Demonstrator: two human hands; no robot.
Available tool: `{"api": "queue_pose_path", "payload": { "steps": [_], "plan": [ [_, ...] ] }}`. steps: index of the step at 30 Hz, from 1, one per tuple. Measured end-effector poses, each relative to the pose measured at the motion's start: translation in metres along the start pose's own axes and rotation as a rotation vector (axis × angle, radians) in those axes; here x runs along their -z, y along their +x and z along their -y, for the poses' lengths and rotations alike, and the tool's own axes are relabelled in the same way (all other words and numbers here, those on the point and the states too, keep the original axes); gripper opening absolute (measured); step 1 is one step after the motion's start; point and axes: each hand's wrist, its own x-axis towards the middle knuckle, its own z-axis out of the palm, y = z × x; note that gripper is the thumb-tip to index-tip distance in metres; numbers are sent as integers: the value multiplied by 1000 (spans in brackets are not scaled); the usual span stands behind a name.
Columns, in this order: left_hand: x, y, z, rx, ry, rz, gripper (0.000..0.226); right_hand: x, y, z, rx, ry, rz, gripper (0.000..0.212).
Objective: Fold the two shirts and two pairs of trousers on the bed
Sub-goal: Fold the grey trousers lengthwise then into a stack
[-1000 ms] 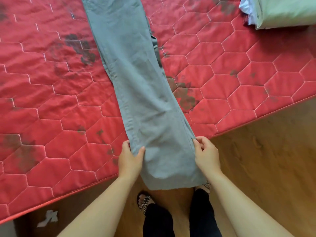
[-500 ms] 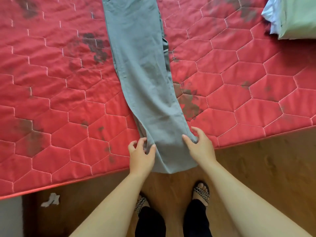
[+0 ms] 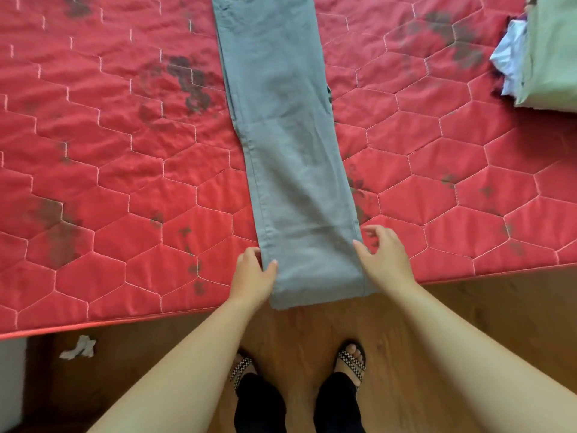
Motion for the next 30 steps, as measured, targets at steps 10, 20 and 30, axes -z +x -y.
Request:
{"api": "queue_pose_path", "payload": {
  "steps": [10, 20, 30],
  "plan": [
    [34, 121, -61, -112, -163, -226, 23, -26, 126, 78, 17, 6, -51, 43],
    [71, 226, -98, -12, -303, -116, 53, -41, 228, 126, -194, 290, -204, 56],
    [50, 182, -102, 13, -658, 134, 18, -21, 222, 114, -201, 338, -211, 18]
  ]
}}
